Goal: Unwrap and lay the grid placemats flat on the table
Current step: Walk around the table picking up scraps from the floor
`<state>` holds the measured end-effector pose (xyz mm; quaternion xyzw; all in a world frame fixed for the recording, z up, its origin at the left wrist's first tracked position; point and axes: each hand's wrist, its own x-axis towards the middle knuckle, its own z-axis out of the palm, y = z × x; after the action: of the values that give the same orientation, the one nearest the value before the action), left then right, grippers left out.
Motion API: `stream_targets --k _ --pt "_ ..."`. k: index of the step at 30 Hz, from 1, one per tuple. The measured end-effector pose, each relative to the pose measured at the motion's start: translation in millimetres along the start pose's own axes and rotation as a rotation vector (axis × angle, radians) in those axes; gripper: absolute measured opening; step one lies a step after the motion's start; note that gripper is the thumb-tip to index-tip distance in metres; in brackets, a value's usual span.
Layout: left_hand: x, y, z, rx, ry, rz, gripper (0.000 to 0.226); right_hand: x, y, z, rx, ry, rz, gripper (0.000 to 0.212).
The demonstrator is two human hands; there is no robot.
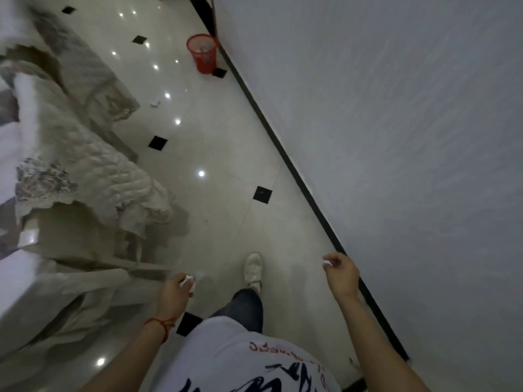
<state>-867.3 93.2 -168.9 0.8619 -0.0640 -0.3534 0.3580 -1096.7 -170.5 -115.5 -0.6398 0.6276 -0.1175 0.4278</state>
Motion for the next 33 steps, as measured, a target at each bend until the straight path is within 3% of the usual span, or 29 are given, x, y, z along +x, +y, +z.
stream_targets --k 6,11,18,24,33 --pt "97 80 2 -0.062 0.031 -0.068 0.026 98 -80 21 -0.111 -0.066 -0.022 0.016" --pt "186 186 -7 -0.075 -0.008 0.06 0.028 176 -132 40 -0.16 -0.099 -0.03 0.017" --pt "306 290 -20 -0.116 0.079 0.095 0.025 296 -205 80 -0.199 -0.149 -0.01 0.015" --pt "374 331 -40 -0.179 0.183 -0.037 0.033 405 -317 137 -0.226 -0.276 -0.113 0.019" --pt "479 379 -103 -0.298 0.328 -0.189 0.021 525 -524 247 -0.265 -0.442 -0.347 0.019"
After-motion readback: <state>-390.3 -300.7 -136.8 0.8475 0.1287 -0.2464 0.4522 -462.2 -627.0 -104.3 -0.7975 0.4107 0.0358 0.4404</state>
